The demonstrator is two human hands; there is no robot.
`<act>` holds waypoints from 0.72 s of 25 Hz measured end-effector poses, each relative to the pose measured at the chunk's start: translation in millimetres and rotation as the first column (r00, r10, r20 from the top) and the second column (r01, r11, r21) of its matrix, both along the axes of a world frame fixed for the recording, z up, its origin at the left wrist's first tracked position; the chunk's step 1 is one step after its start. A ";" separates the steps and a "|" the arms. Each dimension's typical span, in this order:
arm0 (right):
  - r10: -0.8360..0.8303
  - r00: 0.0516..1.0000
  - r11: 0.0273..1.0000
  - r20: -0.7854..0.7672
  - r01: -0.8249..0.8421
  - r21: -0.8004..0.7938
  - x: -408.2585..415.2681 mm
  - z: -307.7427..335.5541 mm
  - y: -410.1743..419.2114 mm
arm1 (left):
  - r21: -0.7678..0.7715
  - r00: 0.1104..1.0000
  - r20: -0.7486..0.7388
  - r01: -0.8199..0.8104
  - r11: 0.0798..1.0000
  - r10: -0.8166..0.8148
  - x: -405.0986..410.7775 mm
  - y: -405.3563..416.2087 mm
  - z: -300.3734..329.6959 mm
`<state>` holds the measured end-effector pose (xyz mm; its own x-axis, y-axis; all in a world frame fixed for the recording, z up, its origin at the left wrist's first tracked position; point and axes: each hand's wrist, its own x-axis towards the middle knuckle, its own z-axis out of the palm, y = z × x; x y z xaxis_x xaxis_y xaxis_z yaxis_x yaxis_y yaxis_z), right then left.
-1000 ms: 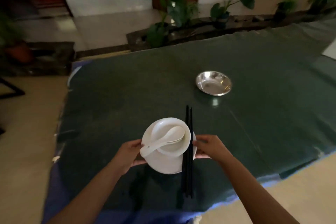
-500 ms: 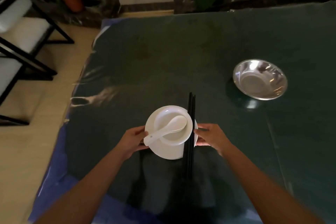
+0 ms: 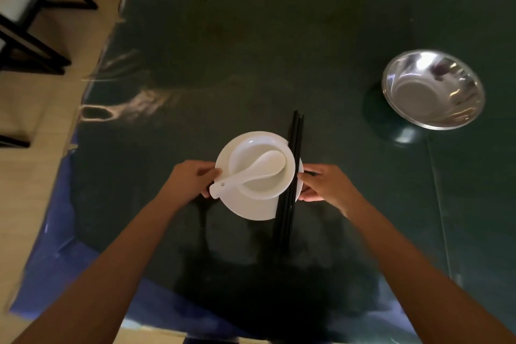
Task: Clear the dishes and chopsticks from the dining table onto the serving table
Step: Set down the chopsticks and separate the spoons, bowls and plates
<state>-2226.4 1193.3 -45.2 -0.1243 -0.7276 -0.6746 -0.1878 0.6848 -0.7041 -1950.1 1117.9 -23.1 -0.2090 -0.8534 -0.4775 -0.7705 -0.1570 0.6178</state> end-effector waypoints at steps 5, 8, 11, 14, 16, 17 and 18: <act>-0.167 0.977 0.984 -0.134 0.157 -0.084 -35.2 3.0 -35.3 | -0.021 0.920 -0.051 -0.390 0.920 0.389 16.5 11.4 8.7; -0.211 0.977 0.977 -0.011 0.211 -0.010 -30.1 5.7 -66.1 | 0.356 0.824 -0.097 -0.495 0.793 0.558 -1.3 81.2 5.3; -0.182 0.982 0.983 0.058 0.180 0.047 -17.9 6.0 -85.2 | 0.603 0.752 -0.176 -0.427 0.673 0.635 -37.0 129.7 0.0; -0.090 0.992 0.996 0.085 0.087 0.036 -9.4 3.6 -93.9 | 0.715 0.739 -0.240 -0.304 0.630 0.629 -64.8 136.3 -2.8; -0.050 0.992 0.998 0.116 0.047 0.030 -5.7 2.2 -95.3 | 0.737 0.719 -0.311 -0.231 0.635 0.622 -77.0 136.3 -2.1; -0.055 0.990 0.998 0.129 0.054 0.016 -5.8 0.0 -95.9 | 0.745 0.687 -0.345 -0.214 0.632 0.639 -81.9 136.6 -3.3; -0.066 0.988 0.998 0.143 0.068 -0.008 -7.7 -0.4 -94.3 | 0.747 0.665 -0.370 -0.203 0.633 0.649 -85.3 137.6 -3.1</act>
